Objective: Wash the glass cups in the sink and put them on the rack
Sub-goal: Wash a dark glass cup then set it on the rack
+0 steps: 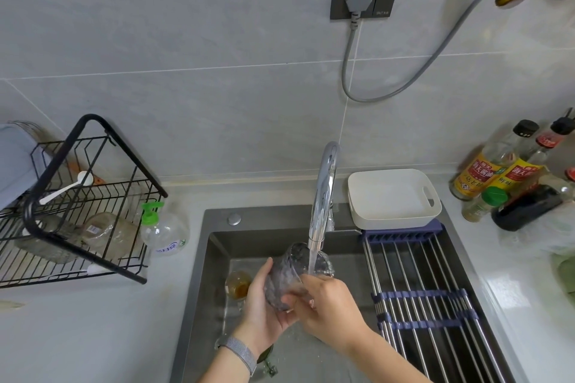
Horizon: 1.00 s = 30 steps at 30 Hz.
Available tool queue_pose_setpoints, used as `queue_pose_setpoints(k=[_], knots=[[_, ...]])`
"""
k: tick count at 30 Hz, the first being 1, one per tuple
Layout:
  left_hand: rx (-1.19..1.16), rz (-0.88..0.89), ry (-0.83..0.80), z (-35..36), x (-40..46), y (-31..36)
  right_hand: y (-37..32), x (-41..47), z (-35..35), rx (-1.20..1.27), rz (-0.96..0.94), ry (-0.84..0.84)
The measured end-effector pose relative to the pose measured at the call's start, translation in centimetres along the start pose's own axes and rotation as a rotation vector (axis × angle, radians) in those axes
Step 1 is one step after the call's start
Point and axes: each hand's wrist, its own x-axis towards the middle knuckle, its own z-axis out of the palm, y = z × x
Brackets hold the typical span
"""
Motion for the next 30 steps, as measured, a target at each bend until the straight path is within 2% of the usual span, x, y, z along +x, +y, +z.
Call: queue_pose_setpoints(k=[2,6,10,12,14,18,21,23,26,30], knots=[[0.057,-0.018,0.015,0.3,-0.2,0.2,-0.2,0.0,-0.2,0.033,-0.022,-0.018],[0.068,-0.093,0.093,0.0,-0.2,0.5,1.7,0.2,-1.5,-0.132,-0.254,-0.066],[0.098,-0.129,0.101,0.1,-0.2,0.3,2.8,0.1,-1.7,-0.116,-0.246,-0.111],[0.096,-0.148,0.09,0.0,-0.4,0.0,2.1,0.0,-1.1,-0.094,-0.192,-0.097],[0.092,-0.139,0.056,-0.3,-0.5,-0.3,1.0,0.0,-0.8,-0.017,-0.052,-0.108],[0.075,-0.095,0.021,0.5,-1.0,-0.4,-0.8,0.2,-0.9,0.372,0.277,0.049],[0.108,-0.008,0.067,1.2,-1.2,-0.2,-1.4,0.0,-1.0,0.474,0.341,0.043],[0.088,0.011,0.107,1.3,-1.3,-0.1,-1.2,-0.2,-1.2,0.457,0.322,-0.054],[-0.037,0.002,0.13,1.5,-1.3,-0.1,-0.6,-0.4,-1.7,0.264,0.158,-0.212],[-0.1,-0.047,0.16,1.3,-0.9,-0.7,0.2,-0.2,-1.8,-0.048,-0.031,-0.196]])
